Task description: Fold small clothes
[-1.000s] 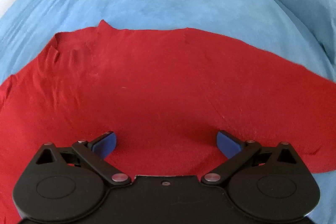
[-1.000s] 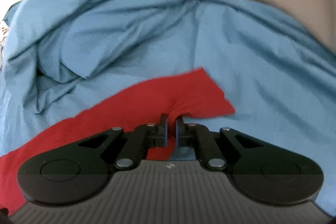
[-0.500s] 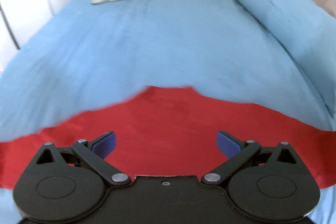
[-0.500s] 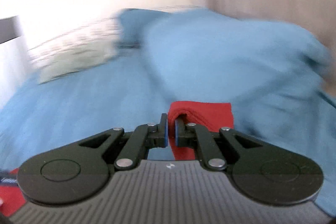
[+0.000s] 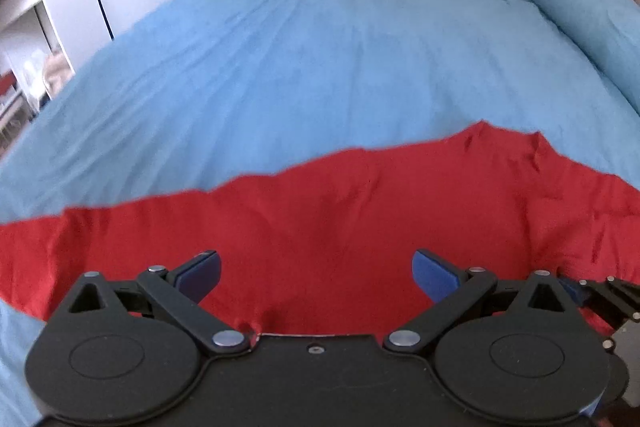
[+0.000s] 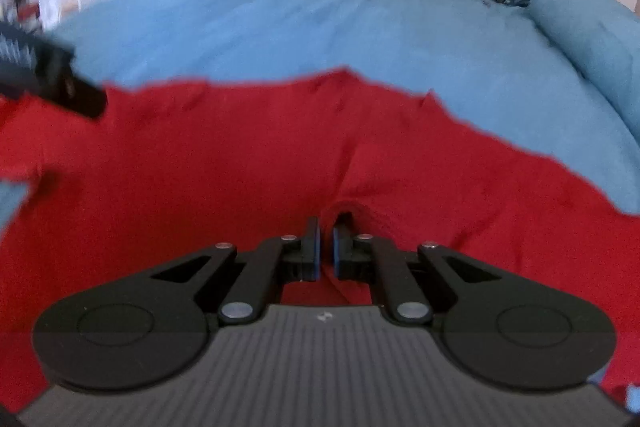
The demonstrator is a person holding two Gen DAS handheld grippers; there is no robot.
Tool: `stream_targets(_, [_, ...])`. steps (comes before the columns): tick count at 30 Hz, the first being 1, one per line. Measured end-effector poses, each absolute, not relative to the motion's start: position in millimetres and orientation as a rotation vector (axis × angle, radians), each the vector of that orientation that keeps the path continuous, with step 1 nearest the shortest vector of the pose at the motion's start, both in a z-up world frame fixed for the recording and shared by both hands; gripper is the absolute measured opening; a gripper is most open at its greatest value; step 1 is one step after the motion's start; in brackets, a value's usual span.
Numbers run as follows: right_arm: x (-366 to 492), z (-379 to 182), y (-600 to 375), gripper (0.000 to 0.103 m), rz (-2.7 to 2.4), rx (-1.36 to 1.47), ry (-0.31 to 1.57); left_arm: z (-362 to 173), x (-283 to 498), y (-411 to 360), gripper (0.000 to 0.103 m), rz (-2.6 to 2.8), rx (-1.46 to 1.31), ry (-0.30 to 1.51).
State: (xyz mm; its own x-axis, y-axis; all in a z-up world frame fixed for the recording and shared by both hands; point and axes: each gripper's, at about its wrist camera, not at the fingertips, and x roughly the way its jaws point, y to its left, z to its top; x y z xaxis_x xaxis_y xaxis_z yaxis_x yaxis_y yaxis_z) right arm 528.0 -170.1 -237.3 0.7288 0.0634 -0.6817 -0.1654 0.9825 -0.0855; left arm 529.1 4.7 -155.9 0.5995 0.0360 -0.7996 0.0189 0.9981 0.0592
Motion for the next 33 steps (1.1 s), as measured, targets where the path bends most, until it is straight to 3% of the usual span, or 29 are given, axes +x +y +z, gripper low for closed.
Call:
stream_targets(1, [524.4,-239.0,-164.6,0.026,0.126,-0.161,0.731,-156.4,529.6,4.4,0.103,0.000,0.065,0.933])
stream_targets(3, [520.9,-237.5,-164.6,0.042,0.140,-0.191,0.724,-154.7,527.0,-0.8,0.102,-0.030,0.073,0.936])
stream_targets(5, [511.5,-229.3,-168.9,0.078,0.158,-0.191,0.711,-149.4,524.9,-13.5,0.102,-0.086,0.077,0.930])
stream_targets(7, [492.0,-218.3,-183.4,0.086,0.170,-0.156,0.683,-143.7,523.6,-36.2,0.102,-0.165,0.098,0.922])
stream_targets(12, [466.0,-201.6,-234.3,0.089,0.119,-0.085,0.726,-151.6,518.9,-116.2,0.100,-0.398,0.288,0.912])
stream_targets(14, [455.9,-199.8,-254.1,0.089,0.095,-0.077,0.748,-166.0,514.9,-144.1,0.087,-0.459,0.361,0.903])
stream_targets(18, [436.9,-204.9,-286.8,0.089,0.062,-0.045,0.785,-199.2,520.0,-176.5,0.050,-0.489,0.431,0.917])
stream_targets(20, [428.7,-207.8,-294.8,0.089,0.053,-0.034,0.792,-205.0,529.4,-172.5,0.047,-0.447,0.361,0.919])
stream_targets(22, [421.9,-211.5,-302.6,0.089,0.046,-0.016,0.796,-202.0,536.4,-155.4,0.033,-0.352,0.249,0.918])
stream_targets(29, [415.0,-217.2,-321.6,0.089,0.005,0.095,0.831,-204.9,531.2,-96.5,0.035,-0.152,-0.013,0.955])
stream_targets(33, [418.2,-220.7,-327.7,0.089,-0.019,0.116,0.838,-207.2,531.3,-87.6,0.063,-0.211,-0.073,0.951])
